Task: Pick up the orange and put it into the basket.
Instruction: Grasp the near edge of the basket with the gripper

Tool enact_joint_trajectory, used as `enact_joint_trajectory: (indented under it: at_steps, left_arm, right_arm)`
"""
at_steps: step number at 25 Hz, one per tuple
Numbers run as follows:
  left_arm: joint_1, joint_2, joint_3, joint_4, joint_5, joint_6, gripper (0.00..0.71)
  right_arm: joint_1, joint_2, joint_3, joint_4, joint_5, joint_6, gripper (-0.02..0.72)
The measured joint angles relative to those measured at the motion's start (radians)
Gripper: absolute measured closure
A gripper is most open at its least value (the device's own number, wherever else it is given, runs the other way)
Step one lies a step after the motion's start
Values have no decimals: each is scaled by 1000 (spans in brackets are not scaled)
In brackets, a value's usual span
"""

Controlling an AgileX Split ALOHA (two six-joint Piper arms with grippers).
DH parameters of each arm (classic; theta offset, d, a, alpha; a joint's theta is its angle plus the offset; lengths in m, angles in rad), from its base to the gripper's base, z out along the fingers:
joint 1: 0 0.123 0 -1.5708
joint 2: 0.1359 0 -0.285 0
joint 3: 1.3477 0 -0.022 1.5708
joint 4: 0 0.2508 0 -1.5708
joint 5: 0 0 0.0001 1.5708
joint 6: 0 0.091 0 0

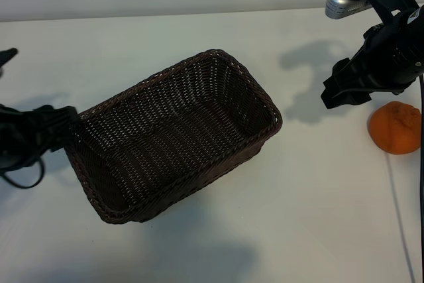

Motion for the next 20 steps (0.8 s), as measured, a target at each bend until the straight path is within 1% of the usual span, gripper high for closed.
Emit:
enact_joint_trajectory:
  at_steps: [4,10,16,20]
  left_arm:
    - [0,91,1,-51,-47,10,89]
    - [0,195,1,-106,-66,35,89]
    - [0,289,2,-162,-162,72,90]
    - [0,337,2,-213,-183,131,94]
  right_arm:
    - [0,0,0,0,0,0,151]
    - [0,0,0,0,0,0,151]
    - [0,0,0,0,0,0,153]
    - [0,0,0,0,0,0,153]
